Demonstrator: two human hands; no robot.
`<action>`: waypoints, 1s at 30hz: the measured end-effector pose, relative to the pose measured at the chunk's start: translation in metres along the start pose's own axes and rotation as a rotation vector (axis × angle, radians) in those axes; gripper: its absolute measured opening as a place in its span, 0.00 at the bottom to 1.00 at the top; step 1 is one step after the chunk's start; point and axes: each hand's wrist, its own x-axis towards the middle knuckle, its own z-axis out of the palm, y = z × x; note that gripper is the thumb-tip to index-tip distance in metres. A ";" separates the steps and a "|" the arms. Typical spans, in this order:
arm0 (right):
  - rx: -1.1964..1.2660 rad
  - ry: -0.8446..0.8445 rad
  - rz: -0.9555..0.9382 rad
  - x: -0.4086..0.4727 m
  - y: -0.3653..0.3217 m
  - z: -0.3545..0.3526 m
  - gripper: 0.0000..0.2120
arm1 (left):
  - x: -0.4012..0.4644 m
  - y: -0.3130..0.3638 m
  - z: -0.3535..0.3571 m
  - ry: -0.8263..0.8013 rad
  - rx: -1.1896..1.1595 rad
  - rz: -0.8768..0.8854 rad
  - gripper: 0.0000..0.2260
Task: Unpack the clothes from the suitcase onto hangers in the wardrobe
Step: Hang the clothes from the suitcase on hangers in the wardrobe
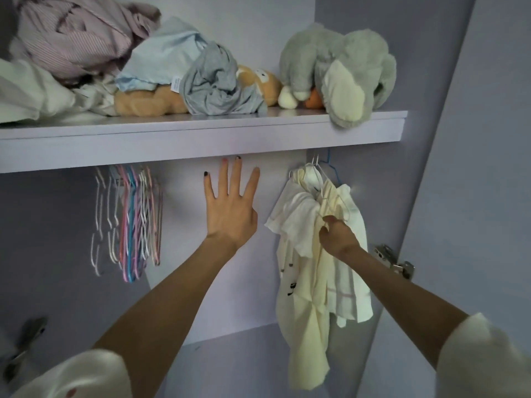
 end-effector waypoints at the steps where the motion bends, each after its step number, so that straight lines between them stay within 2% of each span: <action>1: 0.029 -0.019 -0.023 -0.010 -0.002 0.003 0.20 | -0.009 0.001 0.000 -0.059 -0.029 -0.002 0.32; 5: 0.089 -0.153 -0.120 -0.066 0.002 0.029 0.18 | -0.070 0.009 0.000 -0.194 -0.124 -0.033 0.29; 10: 0.106 -0.330 -0.210 -0.131 0.019 0.061 0.16 | -0.167 0.019 0.002 -0.339 -0.192 -0.161 0.27; 15: 0.081 -0.570 -0.301 -0.220 0.045 0.117 0.16 | -0.297 0.034 -0.010 -0.550 -0.232 -0.440 0.26; 19: 0.045 -0.781 -0.340 -0.298 0.066 0.163 0.16 | -0.410 0.044 -0.025 -0.610 -0.288 -0.679 0.25; 23: -0.056 -0.982 -0.386 -0.378 0.082 0.215 0.15 | -0.530 0.050 -0.045 -0.756 -0.289 -0.900 0.24; 26: -0.131 -1.150 -0.446 -0.442 0.075 0.253 0.15 | -0.608 0.035 -0.071 -0.822 -0.277 -1.082 0.23; 30: -0.223 -1.357 -0.561 -0.519 0.042 0.295 0.15 | -0.690 -0.002 -0.106 -0.831 -0.269 -1.346 0.22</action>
